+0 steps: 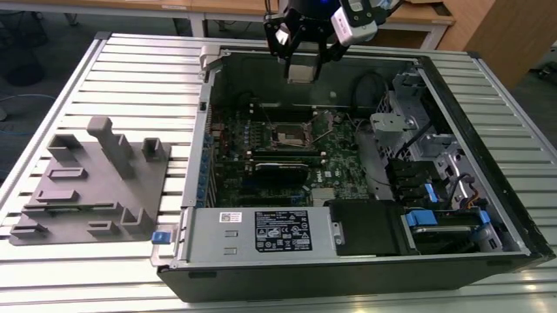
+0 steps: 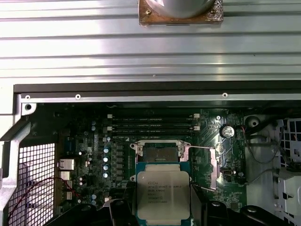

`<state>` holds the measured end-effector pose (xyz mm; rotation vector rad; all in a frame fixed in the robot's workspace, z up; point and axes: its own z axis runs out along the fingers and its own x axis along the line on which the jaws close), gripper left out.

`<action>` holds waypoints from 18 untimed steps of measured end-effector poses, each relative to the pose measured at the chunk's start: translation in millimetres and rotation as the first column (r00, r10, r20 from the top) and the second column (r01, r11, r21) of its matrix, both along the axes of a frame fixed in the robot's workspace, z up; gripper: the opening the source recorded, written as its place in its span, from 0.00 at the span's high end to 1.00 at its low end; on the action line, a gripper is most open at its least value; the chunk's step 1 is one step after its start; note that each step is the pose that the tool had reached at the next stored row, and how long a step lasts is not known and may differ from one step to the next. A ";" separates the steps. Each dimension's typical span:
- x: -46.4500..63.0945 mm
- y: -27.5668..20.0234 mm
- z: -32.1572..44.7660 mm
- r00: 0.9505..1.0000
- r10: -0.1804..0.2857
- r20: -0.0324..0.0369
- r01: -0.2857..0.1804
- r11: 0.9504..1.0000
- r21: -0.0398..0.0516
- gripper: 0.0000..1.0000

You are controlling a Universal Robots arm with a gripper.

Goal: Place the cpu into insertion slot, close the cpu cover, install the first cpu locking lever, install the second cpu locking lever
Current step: 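Place the cpu into insertion slot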

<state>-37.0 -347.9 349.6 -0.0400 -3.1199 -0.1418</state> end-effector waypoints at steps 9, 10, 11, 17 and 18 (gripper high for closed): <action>0.0 0.0 -4.8 1.000 0.000 0.000 0.000 1.000 0.000 0.46; 0.0 0.0 -5.7 1.000 0.000 0.000 0.000 1.000 0.000 0.46; 0.0 0.0 -6.6 1.000 0.000 0.000 0.000 1.000 0.000 0.46; 0.0 0.0 -7.4 1.000 0.000 0.000 0.000 1.000 0.000 0.46; 0.0 0.0 -7.4 1.000 0.000 0.000 0.000 1.000 0.000 0.46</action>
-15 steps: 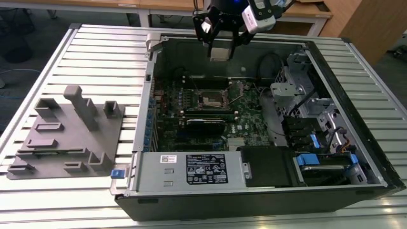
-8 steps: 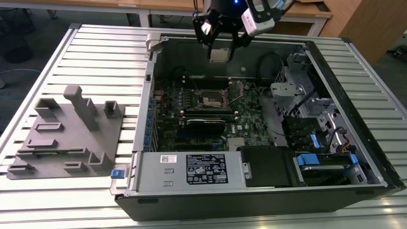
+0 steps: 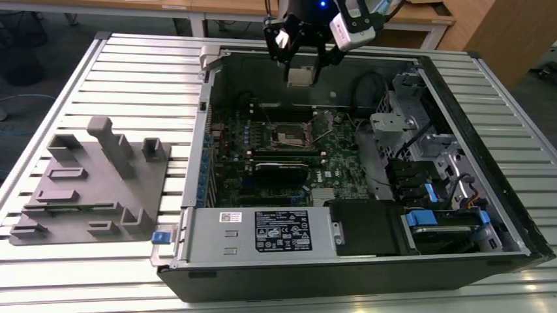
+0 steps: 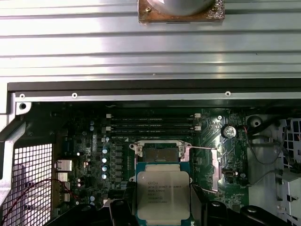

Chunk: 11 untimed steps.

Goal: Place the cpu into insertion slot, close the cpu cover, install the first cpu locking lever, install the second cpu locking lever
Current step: 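Place the cpu into insertion slot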

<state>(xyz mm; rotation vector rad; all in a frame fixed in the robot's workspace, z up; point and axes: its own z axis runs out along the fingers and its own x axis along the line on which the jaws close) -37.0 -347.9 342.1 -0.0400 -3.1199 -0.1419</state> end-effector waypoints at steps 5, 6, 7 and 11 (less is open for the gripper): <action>0.0 0.0 -2.1 1.000 0.000 0.000 0.000 1.000 0.000 0.46; 0.0 0.0 -2.3 1.000 0.000 0.000 0.000 1.000 0.000 0.46; 0.0 0.0 -2.3 1.000 0.000 0.000 0.000 1.000 0.000 0.46; 0.0 0.0 -3.0 1.000 0.000 0.000 0.000 1.000 0.000 0.46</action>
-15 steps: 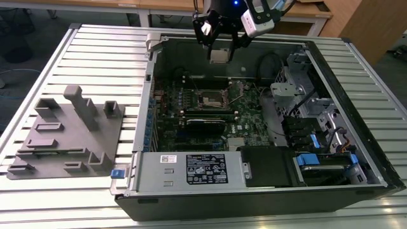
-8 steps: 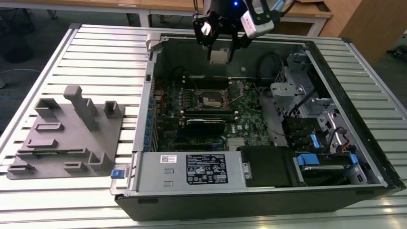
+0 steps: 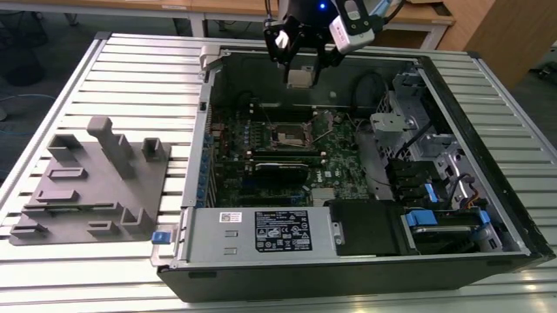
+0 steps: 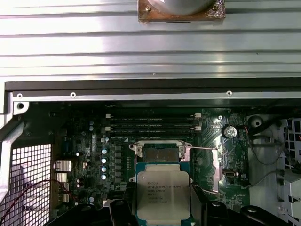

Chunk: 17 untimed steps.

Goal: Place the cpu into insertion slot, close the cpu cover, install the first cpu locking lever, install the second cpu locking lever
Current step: 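Place the cpu into insertion slot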

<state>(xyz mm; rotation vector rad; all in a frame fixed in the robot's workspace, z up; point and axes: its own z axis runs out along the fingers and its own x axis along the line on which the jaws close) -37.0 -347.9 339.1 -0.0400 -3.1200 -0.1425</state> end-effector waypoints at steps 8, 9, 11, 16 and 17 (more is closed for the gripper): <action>0.0 0.0 -2.1 1.000 0.000 0.000 0.000 1.000 0.000 0.46; 0.0 -0.1 -2.8 1.000 0.000 0.000 0.000 1.000 0.000 0.46; 0.0 0.0 -4.1 1.000 0.000 0.000 0.000 1.000 0.000 0.46; 0.0 0.0 -4.3 1.000 0.000 0.000 0.000 1.000 0.000 0.46; 0.0 0.0 -4.3 1.000 0.000 0.000 0.000 1.000 0.000 0.46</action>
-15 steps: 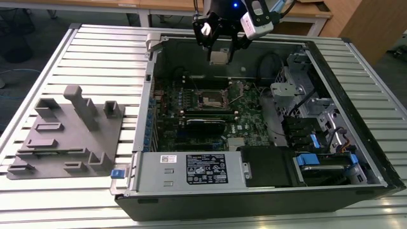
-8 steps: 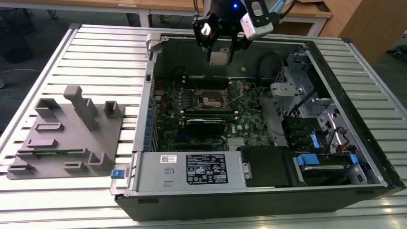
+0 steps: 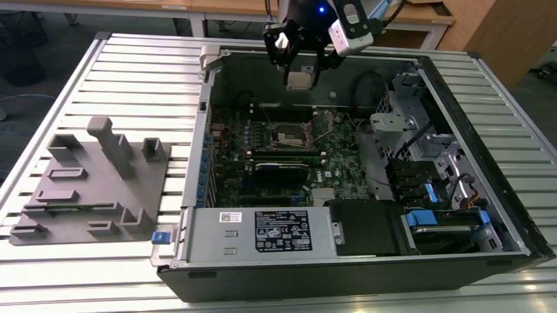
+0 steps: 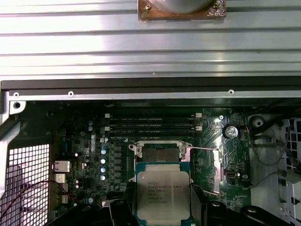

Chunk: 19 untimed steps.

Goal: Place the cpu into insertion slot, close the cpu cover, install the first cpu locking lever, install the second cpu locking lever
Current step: 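Place the cpu into insertion slot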

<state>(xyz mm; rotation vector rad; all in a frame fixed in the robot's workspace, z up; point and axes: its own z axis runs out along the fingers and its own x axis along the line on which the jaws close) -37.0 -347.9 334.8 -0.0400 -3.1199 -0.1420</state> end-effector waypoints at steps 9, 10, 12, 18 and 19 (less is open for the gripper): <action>0.0 0.0 -1.9 1.000 0.000 0.000 0.000 1.000 0.000 0.46; 0.0 0.0 -1.9 1.000 0.000 0.000 0.000 1.000 0.000 0.46; 0.0 0.0 -2.5 1.000 0.000 0.000 0.000 1.000 0.000 0.46; 0.0 0.0 -3.4 1.000 0.000 0.000 0.000 1.000 0.000 0.46; 0.0 0.0 -3.5 1.000 0.000 0.000 0.000 1.000 0.000 0.46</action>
